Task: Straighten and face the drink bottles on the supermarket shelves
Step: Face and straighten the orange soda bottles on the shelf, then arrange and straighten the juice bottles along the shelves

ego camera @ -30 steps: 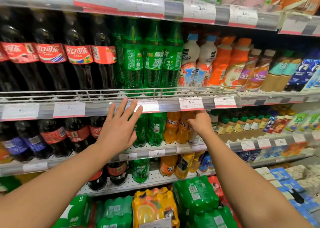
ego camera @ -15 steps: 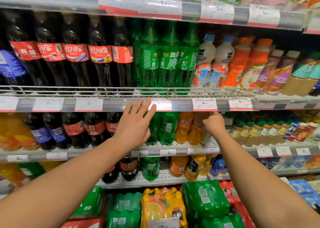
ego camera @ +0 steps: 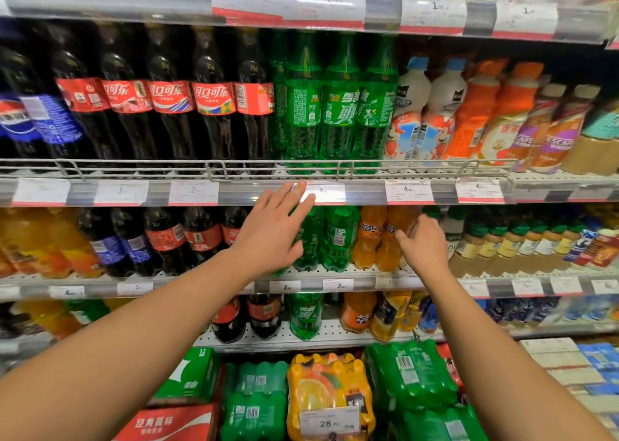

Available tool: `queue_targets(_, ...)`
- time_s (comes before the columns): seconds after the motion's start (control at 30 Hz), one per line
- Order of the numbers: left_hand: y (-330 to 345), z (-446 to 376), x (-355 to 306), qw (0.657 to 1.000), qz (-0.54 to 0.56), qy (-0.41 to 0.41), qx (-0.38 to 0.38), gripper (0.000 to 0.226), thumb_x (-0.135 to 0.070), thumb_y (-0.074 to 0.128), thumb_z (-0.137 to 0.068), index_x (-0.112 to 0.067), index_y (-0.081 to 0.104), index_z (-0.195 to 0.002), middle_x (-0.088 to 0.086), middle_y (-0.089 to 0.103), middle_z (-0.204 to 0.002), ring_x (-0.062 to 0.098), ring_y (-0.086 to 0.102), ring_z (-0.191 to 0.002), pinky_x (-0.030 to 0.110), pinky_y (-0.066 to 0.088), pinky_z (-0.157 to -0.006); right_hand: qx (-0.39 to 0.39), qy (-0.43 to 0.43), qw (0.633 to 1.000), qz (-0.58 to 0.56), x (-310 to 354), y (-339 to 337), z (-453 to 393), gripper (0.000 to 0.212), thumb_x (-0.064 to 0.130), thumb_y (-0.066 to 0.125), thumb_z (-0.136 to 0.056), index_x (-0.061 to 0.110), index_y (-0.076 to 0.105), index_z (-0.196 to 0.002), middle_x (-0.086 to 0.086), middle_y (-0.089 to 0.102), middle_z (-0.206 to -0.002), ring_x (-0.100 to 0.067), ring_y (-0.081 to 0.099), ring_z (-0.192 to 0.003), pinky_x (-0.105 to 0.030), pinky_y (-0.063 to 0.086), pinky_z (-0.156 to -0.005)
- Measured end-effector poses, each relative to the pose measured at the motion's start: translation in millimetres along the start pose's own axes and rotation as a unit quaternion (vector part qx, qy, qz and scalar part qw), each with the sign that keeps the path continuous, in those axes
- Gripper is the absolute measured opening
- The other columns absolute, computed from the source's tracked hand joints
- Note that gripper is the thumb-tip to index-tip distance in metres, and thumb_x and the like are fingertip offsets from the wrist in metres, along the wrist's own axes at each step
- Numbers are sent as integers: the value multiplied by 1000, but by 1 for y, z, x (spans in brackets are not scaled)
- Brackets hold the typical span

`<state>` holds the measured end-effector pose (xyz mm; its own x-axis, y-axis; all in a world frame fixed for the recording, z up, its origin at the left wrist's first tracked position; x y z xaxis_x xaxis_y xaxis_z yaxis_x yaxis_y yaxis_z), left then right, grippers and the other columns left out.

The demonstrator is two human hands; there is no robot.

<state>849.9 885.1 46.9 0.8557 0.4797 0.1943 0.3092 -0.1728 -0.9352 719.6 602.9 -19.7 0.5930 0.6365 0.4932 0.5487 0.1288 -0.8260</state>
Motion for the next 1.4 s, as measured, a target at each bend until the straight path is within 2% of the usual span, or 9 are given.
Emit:
queue_targets(0.1,-4,13,3,1000,24,-6,2,80,-45,53,-94,-22,15,-161,6,7,-169,30,6,-155,49,9,-125,29,-28,999,-3,20,2,22,26,36,63,-92,19,67,-112,-4,72,-104,-28,67,-96,-38,52,-76)
queue_targets(0.27,-16,56,32,998,42,-43,-18,76,-47,51,-92,-22,25,-159,6,22,-166,31,18,-153,51,19,-123,157,-129,979,-5,84,15,59,23,37,66,-93,24,70,-111,4,74,-99,-20,69,-95,-39,57,-86)
queue_targets(0.43,-47,113,83,993,39,-102,-43,74,-48,46,-85,-21,36,-154,8,30,-164,33,27,-150,54,29,-117,214,-228,950,-22,165,19,96,26,42,65,-96,28,68,-118,10,72,-105,-12,67,-95,-37,56,-86)
queue_targets(0.9,-130,361,238,961,28,-260,-93,74,-51,44,-87,-19,39,-153,6,33,-162,31,30,-149,53,31,-117,188,-386,899,-90,411,21,251,23,32,73,-90,29,69,-112,13,74,-96,-9,69,-88,-31,53,-83)
queue_targets(0.97,-138,399,255,957,29,-273,-97,74,-54,40,-87,-20,38,-153,5,34,-162,29,31,-148,51,33,-117,190,-401,891,-95,443,25,280,23,32,73,-90,28,69,-112,14,74,-94,-5,68,-82,-30,53,-82)
queue_targets(1.1,-152,476,286,948,24,-302,-97,70,-52,48,-93,-20,36,-154,1,36,-160,23,34,-146,43,33,-119,207,-433,872,-100,501,41,345,24,36,71,-91,30,67,-114,14,73,-93,-5,66,-77,-33,55,-79)
queue_targets(1.17,-159,513,298,942,30,-317,-103,69,-50,49,-95,-21,35,-155,0,35,-160,22,34,-146,41,31,-120,216,-451,861,-95,528,46,379,25,39,69,-93,30,66,-116,14,72,-94,-4,63,-78,-28,50,-74)
queue_targets(1.27,-168,564,314,934,38,-339,-104,68,-48,53,-96,-23,32,-156,-2,31,-162,20,31,-147,38,27,-120,237,-464,847,-102,560,54,422,22,37,68,-96,29,66,-116,15,70,-96,5,62,-80,-11,43,-67)
queue_targets(1.4,-184,626,332,923,33,-364,-120,65,-46,56,-95,-22,39,-153,0,43,-156,21,41,-141,40,36,-115,254,-469,838,-116,594,63,461,27,42,66,-96,30,66,-120,19,69,-99,6,65,-82,-9,45,-66)
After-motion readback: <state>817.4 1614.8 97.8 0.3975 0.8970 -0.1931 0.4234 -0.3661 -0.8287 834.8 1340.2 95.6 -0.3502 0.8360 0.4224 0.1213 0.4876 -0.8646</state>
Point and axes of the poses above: each hand's wrist, its own z-axis away from the middle knuckle, its own y-axis out of the palm, x = y × z, the point moved 7 cm from there along -z, towards the middle knuckle
